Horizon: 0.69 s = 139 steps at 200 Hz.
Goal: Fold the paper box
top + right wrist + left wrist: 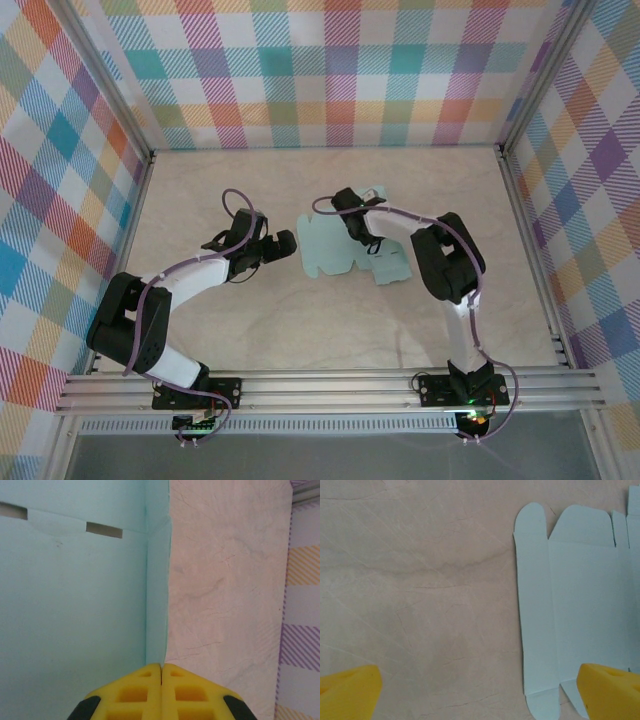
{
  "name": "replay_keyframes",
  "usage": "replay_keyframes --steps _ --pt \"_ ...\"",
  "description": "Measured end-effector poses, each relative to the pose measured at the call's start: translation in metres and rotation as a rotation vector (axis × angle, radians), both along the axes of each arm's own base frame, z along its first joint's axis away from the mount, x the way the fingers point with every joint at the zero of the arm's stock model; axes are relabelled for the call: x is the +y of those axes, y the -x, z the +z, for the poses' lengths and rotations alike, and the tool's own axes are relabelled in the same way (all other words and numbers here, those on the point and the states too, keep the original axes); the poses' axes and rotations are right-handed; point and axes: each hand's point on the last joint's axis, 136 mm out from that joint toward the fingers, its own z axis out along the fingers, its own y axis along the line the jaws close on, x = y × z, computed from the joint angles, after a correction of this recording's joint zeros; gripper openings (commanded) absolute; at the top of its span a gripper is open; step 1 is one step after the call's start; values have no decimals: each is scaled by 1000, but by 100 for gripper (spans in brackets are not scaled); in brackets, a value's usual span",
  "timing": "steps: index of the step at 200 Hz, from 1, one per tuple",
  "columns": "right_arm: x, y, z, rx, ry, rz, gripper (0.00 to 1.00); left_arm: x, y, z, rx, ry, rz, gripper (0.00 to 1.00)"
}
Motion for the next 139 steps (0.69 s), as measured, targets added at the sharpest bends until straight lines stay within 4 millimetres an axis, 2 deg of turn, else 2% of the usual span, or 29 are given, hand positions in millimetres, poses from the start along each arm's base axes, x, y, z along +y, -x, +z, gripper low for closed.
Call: replay_keyframes --steps 22,42,66,99,119,139 --pt "4 0 -5 28 -11 22 0 0 0 1 -1 -3 1 100" --pt "8 2 -9 61 -152 45 0 -2 -3 5 -12 -5 -14 100" --pt "4 8 9 77 -342 86 0 -10 -13 20 -49 0 -54 100" --pt "6 6 37 40 -586 205 0 -37 -47 47 -119 25 -151 100" --pt "7 4 39 39 -676 255 0 -54 -66 57 -154 41 -215 100" --pt "14 6 35 58 -758 318 0 -69 -75 62 -187 61 -294 100"
